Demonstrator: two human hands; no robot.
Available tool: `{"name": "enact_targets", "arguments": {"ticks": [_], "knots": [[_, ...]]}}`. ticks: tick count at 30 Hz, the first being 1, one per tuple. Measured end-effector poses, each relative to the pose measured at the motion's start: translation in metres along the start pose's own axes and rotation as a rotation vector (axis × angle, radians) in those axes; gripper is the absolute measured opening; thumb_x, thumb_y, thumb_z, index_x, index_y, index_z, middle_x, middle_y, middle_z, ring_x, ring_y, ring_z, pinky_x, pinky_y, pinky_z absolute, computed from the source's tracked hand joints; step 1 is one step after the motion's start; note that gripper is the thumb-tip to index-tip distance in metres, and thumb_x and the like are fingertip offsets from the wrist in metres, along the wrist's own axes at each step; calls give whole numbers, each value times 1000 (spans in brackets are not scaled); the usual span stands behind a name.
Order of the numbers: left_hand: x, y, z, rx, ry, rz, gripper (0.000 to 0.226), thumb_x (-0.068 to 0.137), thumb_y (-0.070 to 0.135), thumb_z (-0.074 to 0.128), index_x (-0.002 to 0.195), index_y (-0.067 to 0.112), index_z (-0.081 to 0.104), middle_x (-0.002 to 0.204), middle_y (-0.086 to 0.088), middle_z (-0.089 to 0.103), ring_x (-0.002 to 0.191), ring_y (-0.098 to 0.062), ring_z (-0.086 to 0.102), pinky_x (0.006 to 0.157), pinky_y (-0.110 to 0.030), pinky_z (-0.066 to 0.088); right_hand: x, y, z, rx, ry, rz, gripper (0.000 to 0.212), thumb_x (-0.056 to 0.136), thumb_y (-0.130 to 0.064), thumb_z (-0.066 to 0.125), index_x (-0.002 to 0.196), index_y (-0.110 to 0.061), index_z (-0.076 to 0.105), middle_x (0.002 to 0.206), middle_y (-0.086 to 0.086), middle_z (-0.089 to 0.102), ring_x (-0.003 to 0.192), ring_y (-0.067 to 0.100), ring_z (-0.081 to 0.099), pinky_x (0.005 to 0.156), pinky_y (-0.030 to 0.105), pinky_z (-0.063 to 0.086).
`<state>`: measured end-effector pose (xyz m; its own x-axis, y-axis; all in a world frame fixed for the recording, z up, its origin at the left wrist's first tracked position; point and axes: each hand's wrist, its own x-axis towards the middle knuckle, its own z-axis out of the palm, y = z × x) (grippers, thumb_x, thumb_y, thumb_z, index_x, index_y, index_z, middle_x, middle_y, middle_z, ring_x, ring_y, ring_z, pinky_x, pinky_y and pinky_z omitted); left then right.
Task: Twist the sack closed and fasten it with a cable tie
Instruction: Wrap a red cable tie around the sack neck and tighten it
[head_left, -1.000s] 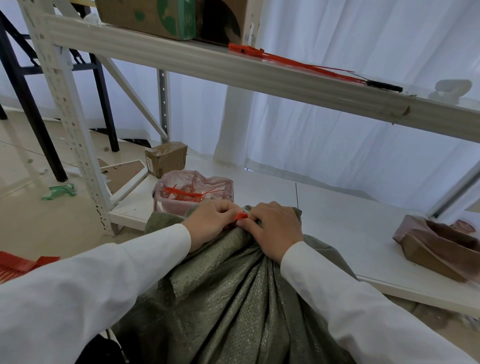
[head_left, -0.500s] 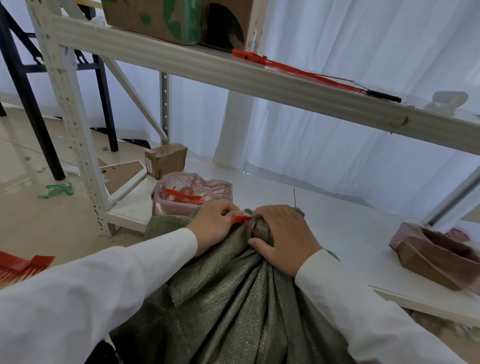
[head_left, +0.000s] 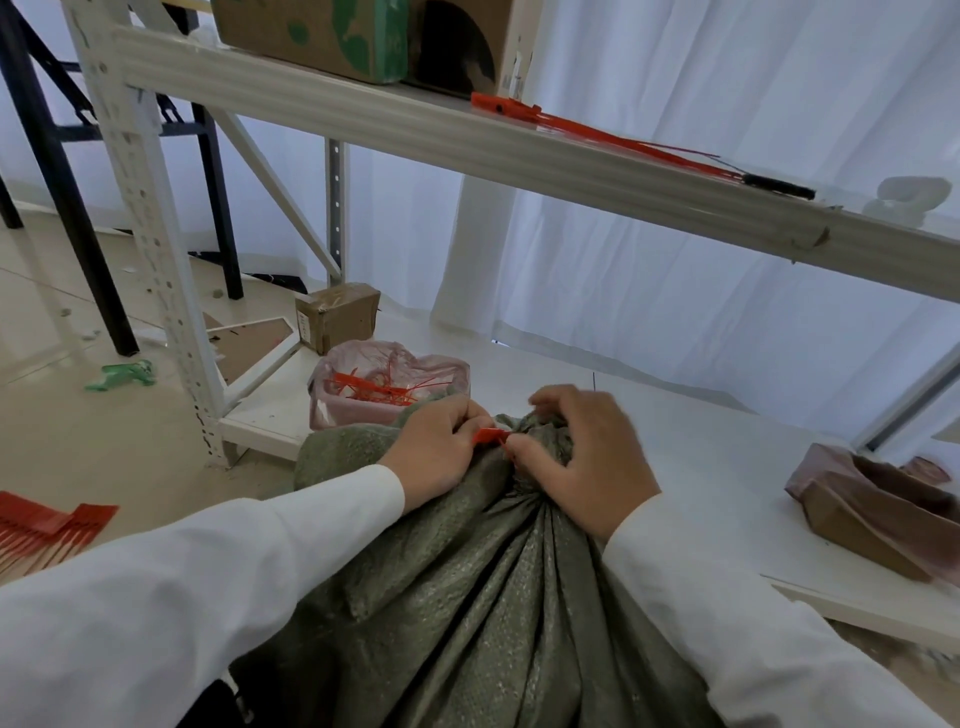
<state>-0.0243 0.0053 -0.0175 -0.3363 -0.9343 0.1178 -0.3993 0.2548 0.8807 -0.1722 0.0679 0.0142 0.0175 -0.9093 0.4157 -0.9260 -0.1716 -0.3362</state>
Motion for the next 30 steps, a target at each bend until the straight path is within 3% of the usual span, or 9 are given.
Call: {"name": "enact_targets", "arguments": {"ticks": [2, 6, 12, 15, 17, 19, 23, 26, 30], "knots": [[1, 1, 1, 5, -4, -4, 16, 95, 19, 49, 84, 15, 60, 91, -1, 62, 87, -14, 54, 78, -23, 37, 2, 11, -8, -7, 84, 137, 62, 68, -69, 46, 115, -30, 53, 115, -7, 60, 112, 17, 48, 95, 34, 34], [3, 1, 1, 1, -28, -7, 17, 95, 20, 50, 83, 13, 61, 90, 0, 61, 86, -13, 53, 78, -23, 36, -1, 20, -6, 248, -139, 361, 55, 69, -58, 67, 116, -31, 56, 118, -6, 59, 110, 13, 52, 95, 30, 39], [6, -3, -1, 62, -61, 29, 26, 95, 18, 47, 70, 25, 52, 82, 9, 56, 86, -13, 53, 79, -25, 37, 7, 14, 6, 85, -84, 375, 20, 83, -44, 55, 87, -26, 60, 98, -6, 62, 96, 18, 56, 76, 28, 36], [6, -1, -1, 70, -53, 34, 28, 95, 18, 47, 69, 25, 49, 79, 11, 53, 83, -12, 50, 76, -25, 35, 9, 6, 6, -28, 12, 262, 12, 84, -34, 55, 86, -24, 60, 95, -3, 60, 97, 22, 54, 81, 33, 37], [6, 0, -1, 64, -50, 49, 24, 95, 18, 48, 72, 22, 52, 79, 9, 54, 82, -12, 50, 76, -26, 35, 10, -4, 5, -144, 143, 18, 16, 78, -30, 53, 87, -23, 65, 91, -1, 64, 93, 26, 57, 80, 35, 40], [5, -1, -2, 51, -58, 57, 18, 95, 20, 48, 79, 16, 57, 83, 5, 57, 83, -13, 52, 74, -27, 39, 11, -12, 4, -222, 104, -164, 20, 77, -33, 53, 87, -25, 69, 85, -2, 66, 87, 27, 59, 75, 34, 41], [5, -3, -1, 24, -74, 54, 19, 95, 21, 48, 80, 15, 58, 78, 5, 55, 78, -13, 51, 69, -21, 40, 13, -15, 8, -238, -170, -188, 32, 79, -38, 62, 111, -30, 62, 103, -3, 65, 99, 24, 56, 83, 36, 38], [6, -3, -3, -23, -83, 16, 16, 93, 10, 47, 90, 7, 63, 86, -1, 60, 82, -12, 54, 69, -15, 41, 12, -15, 13, -244, -221, -267, 35, 69, -36, 64, 103, -32, 64, 98, -5, 66, 88, 24, 61, 76, 37, 44], [5, -2, -4, -68, -84, -8, 19, 93, 12, 47, 89, 3, 64, 84, -2, 61, 77, -11, 52, 66, -13, 40, 12, -14, 16, -125, -143, -221, 11, 75, -31, 61, 84, -29, 67, 81, -6, 65, 75, 21, 63, 71, 28, 40]]}}
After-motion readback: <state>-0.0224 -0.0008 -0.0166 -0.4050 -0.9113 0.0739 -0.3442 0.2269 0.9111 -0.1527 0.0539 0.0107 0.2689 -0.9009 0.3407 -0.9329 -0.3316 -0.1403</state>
